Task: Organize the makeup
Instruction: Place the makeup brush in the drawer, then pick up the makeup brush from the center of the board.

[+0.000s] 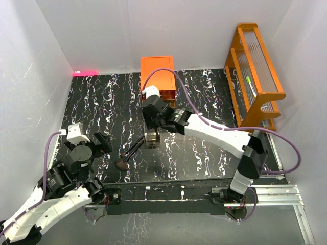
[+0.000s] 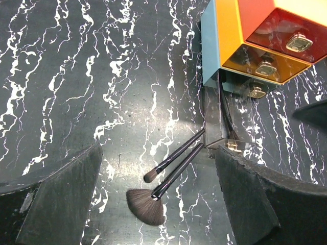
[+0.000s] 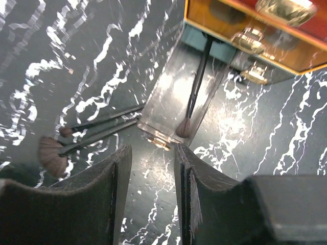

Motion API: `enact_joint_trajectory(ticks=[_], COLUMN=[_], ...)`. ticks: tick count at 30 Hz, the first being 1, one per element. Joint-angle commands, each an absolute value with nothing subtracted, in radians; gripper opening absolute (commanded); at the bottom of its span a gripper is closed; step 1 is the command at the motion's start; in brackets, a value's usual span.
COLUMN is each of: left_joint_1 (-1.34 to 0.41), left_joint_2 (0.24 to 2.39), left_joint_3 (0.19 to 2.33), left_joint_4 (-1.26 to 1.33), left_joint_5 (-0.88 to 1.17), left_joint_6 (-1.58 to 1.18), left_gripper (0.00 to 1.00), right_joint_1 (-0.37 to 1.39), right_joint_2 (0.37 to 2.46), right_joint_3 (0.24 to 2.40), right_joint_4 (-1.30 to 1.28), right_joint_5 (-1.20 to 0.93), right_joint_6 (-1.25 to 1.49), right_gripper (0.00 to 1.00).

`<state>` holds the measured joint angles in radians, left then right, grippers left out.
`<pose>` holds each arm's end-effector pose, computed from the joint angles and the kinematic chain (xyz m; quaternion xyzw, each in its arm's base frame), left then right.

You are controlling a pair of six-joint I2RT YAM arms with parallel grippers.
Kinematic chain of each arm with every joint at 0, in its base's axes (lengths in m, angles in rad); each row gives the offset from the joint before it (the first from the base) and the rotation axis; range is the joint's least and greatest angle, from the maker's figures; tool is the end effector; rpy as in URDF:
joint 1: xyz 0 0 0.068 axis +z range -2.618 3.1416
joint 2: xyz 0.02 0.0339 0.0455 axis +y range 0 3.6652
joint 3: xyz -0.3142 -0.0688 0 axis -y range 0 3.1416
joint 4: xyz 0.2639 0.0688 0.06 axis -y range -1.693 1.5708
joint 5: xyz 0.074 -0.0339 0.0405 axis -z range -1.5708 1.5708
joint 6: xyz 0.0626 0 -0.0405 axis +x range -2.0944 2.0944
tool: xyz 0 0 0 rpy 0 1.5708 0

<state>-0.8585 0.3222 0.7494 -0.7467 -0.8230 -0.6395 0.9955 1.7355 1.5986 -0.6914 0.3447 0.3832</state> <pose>0.0661 -0.0063 0.3403 -0.1516 0.7641 -0.1280 0.6139 0.2523 0.3501 0.3489 -0.2174 0.8941 0.1040 0.3774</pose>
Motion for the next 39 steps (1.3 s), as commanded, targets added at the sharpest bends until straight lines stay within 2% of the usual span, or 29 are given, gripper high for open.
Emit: enact_joint_trajectory(ticks=[1, 7, 10, 16, 24, 32, 39], left_joint_1=[-0.854, -0.854, -0.854, -0.854, -0.854, -0.854, -0.854], left_joint_2=[0.365, 0.522, 0.649, 0.811, 0.865, 0.938, 0.943], left_joint_3=[0.748, 0.740, 0.774, 0.770, 0.646, 0.530, 0.548], left_joint_4=[-0.707, -0.645, -0.667, -0.679, -0.626, -0.574, -0.586], left_joint_5=[-0.778, -0.536, -0.412, -0.309, -0.308, -0.403, -0.476], left_joint_6=[-0.600, -0.536, -0.527, -0.610, -0.796, -0.900, -0.912], left_gripper=[0.90, 0.82, 0.81, 0.76, 0.72, 0.67, 0.67], right_joint_1=[0.989, 0.989, 0.989, 0.989, 0.989, 0.989, 0.989], right_joint_2=[1.632, 1.504, 1.412, 1.199, 0.994, 0.921, 0.898], right_joint_3=[1.551, 1.423, 1.346, 1.212, 1.080, 0.999, 0.982], right_joint_4=[-0.565, -0.577, -0.574, -0.578, -0.573, -0.571, -0.576], right_joint_5=[0.375, 0.447, 0.476, 0.534, 0.516, 0.507, 0.518], right_joint_6=[0.384, 0.422, 0.437, 0.480, 0.494, 0.494, 0.486], right_gripper=[0.41, 0.41, 0.41, 0.41, 0.42, 0.43, 0.44])
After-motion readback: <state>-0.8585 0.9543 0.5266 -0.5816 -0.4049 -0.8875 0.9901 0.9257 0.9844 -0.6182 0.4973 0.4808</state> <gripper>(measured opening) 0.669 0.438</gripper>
